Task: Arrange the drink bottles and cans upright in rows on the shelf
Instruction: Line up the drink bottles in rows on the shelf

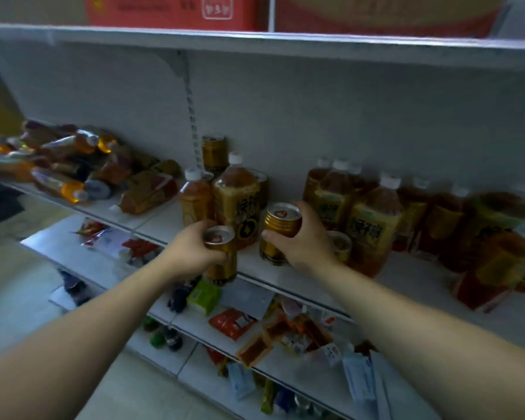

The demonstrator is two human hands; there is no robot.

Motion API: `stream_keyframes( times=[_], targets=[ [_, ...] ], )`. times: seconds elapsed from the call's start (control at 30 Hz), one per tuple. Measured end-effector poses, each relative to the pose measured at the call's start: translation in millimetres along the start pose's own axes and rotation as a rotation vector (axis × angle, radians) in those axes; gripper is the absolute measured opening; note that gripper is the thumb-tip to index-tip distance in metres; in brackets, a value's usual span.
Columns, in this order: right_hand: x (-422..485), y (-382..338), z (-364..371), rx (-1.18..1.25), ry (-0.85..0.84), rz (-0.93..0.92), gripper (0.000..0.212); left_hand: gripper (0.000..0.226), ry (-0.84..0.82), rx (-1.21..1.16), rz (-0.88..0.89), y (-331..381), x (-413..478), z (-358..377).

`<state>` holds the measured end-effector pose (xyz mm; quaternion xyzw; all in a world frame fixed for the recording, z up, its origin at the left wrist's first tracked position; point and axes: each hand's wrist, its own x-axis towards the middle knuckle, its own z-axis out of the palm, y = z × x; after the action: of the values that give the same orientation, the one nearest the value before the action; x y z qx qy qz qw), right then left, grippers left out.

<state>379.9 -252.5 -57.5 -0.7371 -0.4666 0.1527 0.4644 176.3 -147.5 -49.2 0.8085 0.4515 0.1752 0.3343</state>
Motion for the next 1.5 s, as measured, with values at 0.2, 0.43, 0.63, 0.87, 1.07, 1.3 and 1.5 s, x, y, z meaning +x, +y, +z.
stream_keyframes(
  times=[0.2,0.43,0.63,0.87,1.07,1.3,1.5],
  targets=[
    [11.5,-27.9,58.5,0.103,-0.149,-0.056,0.081,0.082,0.157,0.025,-0.106,-47.3,6.0,-53.7],
    [20.9,-56.9,108.4,0.126,-0.133,-0.075,0.062,0.084,0.213,0.049,-0.086,-92.9,54.0,-92.0],
    [20.3,-81.0,169.8,0.086,-0.015,-0.05,0.064,0.082,0.043,0.065,0.051,-129.4,110.4,-114.1],
    [14.5,-96.2,207.3,0.0,0.141,0.089,0.078,0.086,-0.14,0.037,0.154,-153.8,153.5,-106.0],
    [12.4,-93.3,212.2,-0.046,0.178,0.156,0.09,0.067,-0.195,0.056,0.342,-150.1,181.5,-96.9],
    [10.9,-95.1,223.1,-0.035,0.224,0.161,0.089,0.068,-0.066,0.021,0.499,-166.7,142.7,-113.6],
    [16.7,-112.8,240.6,-0.043,0.291,0.151,0.083,0.097,-0.436,-0.243,0.396,-171.1,90.8,-98.8]
  ],
)
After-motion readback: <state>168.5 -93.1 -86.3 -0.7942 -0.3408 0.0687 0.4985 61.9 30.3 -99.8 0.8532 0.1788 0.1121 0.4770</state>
